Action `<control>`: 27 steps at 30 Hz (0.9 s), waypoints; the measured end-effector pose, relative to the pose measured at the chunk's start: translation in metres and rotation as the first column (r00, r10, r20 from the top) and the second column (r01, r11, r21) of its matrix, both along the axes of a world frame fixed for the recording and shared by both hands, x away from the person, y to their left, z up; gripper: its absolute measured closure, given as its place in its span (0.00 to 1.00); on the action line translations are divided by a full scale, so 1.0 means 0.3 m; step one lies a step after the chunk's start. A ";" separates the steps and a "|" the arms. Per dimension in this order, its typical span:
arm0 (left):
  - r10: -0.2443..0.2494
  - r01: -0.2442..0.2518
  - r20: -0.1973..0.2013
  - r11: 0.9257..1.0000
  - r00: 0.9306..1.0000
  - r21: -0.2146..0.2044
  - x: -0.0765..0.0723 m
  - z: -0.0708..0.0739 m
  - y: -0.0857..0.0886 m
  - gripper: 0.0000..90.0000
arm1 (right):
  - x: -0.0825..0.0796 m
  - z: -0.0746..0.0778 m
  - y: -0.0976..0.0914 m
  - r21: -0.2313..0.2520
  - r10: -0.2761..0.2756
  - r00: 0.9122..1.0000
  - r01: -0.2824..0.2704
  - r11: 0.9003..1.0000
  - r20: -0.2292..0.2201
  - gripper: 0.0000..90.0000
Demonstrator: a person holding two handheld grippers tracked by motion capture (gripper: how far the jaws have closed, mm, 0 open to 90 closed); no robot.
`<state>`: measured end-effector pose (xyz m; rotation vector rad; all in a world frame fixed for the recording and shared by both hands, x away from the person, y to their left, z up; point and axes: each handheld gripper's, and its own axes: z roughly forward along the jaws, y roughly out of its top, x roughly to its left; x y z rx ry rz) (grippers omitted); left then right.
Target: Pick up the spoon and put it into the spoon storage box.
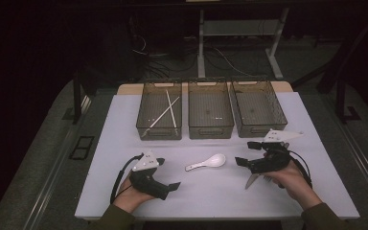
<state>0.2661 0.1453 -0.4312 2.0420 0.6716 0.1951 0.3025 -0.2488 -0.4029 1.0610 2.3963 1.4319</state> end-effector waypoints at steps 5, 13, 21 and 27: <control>0.000 0.000 0.004 1.000 1.000 0.000 0.001 0.001 0.000 0.00 | 0.024 0.010 0.030 0.002 0.009 1.000 -0.009 1.000 0.001 0.17; -0.006 0.006 0.011 1.000 1.000 0.004 0.000 0.000 -0.001 0.00 | 0.063 0.020 0.078 0.005 0.026 1.000 -0.026 1.000 -0.003 0.17; -0.010 0.010 0.016 1.000 1.000 0.004 0.000 0.000 -0.003 0.00 | 0.107 0.018 0.131 0.000 0.041 0.999 -0.041 0.999 -0.015 0.17; -0.010 0.010 0.016 1.000 1.000 0.004 0.000 0.000 -0.002 0.00 | 0.134 -0.003 0.182 -0.020 0.059 0.997 -0.060 0.998 -0.043 0.18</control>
